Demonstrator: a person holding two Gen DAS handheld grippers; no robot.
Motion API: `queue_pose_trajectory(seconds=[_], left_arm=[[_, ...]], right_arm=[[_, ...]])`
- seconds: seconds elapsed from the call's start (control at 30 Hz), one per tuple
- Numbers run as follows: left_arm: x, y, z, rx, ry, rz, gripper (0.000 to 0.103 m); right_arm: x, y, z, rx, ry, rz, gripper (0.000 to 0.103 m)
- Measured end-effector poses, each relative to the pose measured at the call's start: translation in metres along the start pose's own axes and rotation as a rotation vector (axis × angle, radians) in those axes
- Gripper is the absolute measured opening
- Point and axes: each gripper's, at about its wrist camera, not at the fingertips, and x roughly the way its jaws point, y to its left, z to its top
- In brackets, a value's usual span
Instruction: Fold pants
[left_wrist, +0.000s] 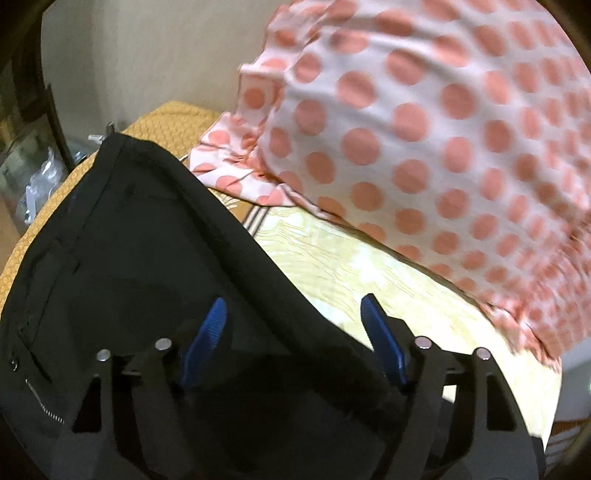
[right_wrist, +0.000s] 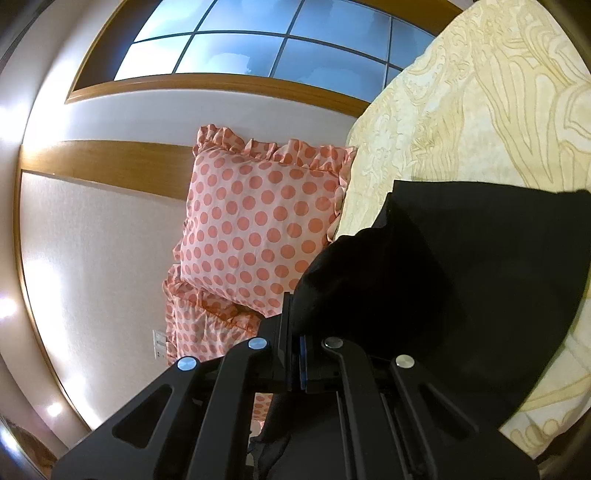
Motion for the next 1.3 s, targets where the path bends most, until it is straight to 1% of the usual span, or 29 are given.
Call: queue_pose_trajectory(seconds=[0.03, 0.07, 0.1, 0.13, 0.17, 0.2, 0.23, 0.3, 0.37, 0.47, 0.53, 0.6, 0.63, 0.7, 0.73, 0.8, 0.87, 0.9, 0.97, 1.03, 1.07, 1.13, 1.2, 1.27, 1.3], left_arm=[[0.008, 0.003, 0.004, -0.026, 0.011, 0.020, 0.065], [0.012, 0.007, 0.006, -0.047, 0.020, 0.026, 0.063], [0.016, 0.010, 0.007, -0.068, 0.029, 0.032, 0.058], [0.018, 0.015, 0.008, -0.093, 0.037, 0.031, 0.046], [0.020, 0.023, 0.007, -0.120, 0.061, 0.022, 0.038], [0.020, 0.028, 0.006, -0.131, 0.073, 0.007, 0.019], [0.019, 0.032, 0.005, -0.141, 0.077, 0.000, 0.017], [0.003, 0.042, -0.001, -0.152, 0.052, -0.008, 0.015], [-0.028, 0.047, -0.010, -0.130, -0.005, -0.012, 0.014], [-0.089, 0.052, -0.035, -0.090, -0.115, -0.031, 0.014], [-0.134, 0.067, -0.070, -0.078, -0.198, -0.035, 0.014], [-0.161, 0.085, -0.110, -0.082, -0.240, -0.033, 0.014], [-0.175, 0.096, -0.140, -0.090, -0.252, -0.026, 0.014], [-0.179, 0.110, -0.178, -0.109, -0.253, -0.012, 0.014], [-0.180, 0.119, -0.206, -0.124, -0.248, 0.006, 0.014], [-0.176, 0.128, -0.237, -0.144, -0.238, 0.031, 0.014], [-0.168, 0.139, -0.263, -0.191, -0.208, 0.034, 0.014], [-0.165, 0.144, -0.270, -0.217, -0.201, 0.020, 0.014], [-0.164, 0.147, -0.274, -0.229, -0.209, 0.004, 0.014], [-0.168, 0.146, -0.270, -0.217, -0.225, 0.008, 0.018], [-0.169, 0.145, -0.269, -0.215, -0.230, 0.005, 0.019], [-0.169, 0.144, -0.266, -0.221, -0.229, -0.007, 0.022], [-0.166, 0.145, -0.262, -0.236, -0.223, -0.027, 0.023], [-0.166, 0.145, -0.256, -0.241, -0.213, -0.050, 0.022], [-0.168, 0.145, -0.256, -0.239, -0.219, -0.057, 0.020]], right_arm=[[0.001, 0.001, 0.000, -0.004, 0.002, -0.001, 0.003], [0.001, 0.001, 0.001, -0.010, 0.003, -0.004, 0.003], [0.001, 0.002, 0.001, -0.017, 0.005, -0.010, 0.003], [0.003, 0.003, 0.002, -0.023, 0.007, -0.015, 0.003], [0.005, 0.002, 0.003, -0.027, 0.009, -0.019, 0.003], [0.007, 0.002, 0.004, -0.031, 0.011, -0.023, 0.003], [0.010, 0.003, 0.006, -0.038, 0.015, -0.034, 0.003], [0.016, 0.005, 0.010, -0.050, 0.021, -0.050, 0.003], [0.020, 0.011, 0.016, -0.073, 0.022, -0.055, 0.003], [0.016, 0.029, 0.024, -0.142, 0.003, -0.050, 0.003], [0.009, 0.037, 0.026, -0.185, -0.013, -0.056, 0.003], [0.001, 0.038, 0.029, -0.208, -0.027, -0.088, 0.003], [-0.002, 0.035, 0.029, -0.204, -0.029, -0.107, 0.003], [-0.007, 0.021, 0.029, -0.171, -0.028, -0.160, 0.003], [-0.008, 0.015, 0.028, -0.157, -0.024, -0.181, 0.003], [-0.009, 0.000, 0.026, -0.122, -0.013, -0.229, 0.003], [-0.010, -0.010, 0.025, -0.098, -0.006, -0.254, 0.003], [-0.010, -0.013, 0.025, -0.094, -0.005, -0.259, 0.003], [-0.012, -0.015, 0.024, -0.087, -0.002, -0.265, 0.003], [-0.015, -0.016, 0.024, -0.086, -0.001, -0.267, 0.003], [-0.014, -0.017, 0.024, -0.083, 0.001, -0.272, 0.003], [-0.013, -0.021, 0.025, -0.070, 0.011, -0.297, 0.003], [-0.008, -0.024, 0.030, -0.042, 0.039, -0.324, 0.003], [-0.007, -0.014, 0.032, -0.053, 0.039, -0.294, 0.003], [-0.010, -0.003, 0.031, -0.091, 0.030, -0.272, 0.003]])
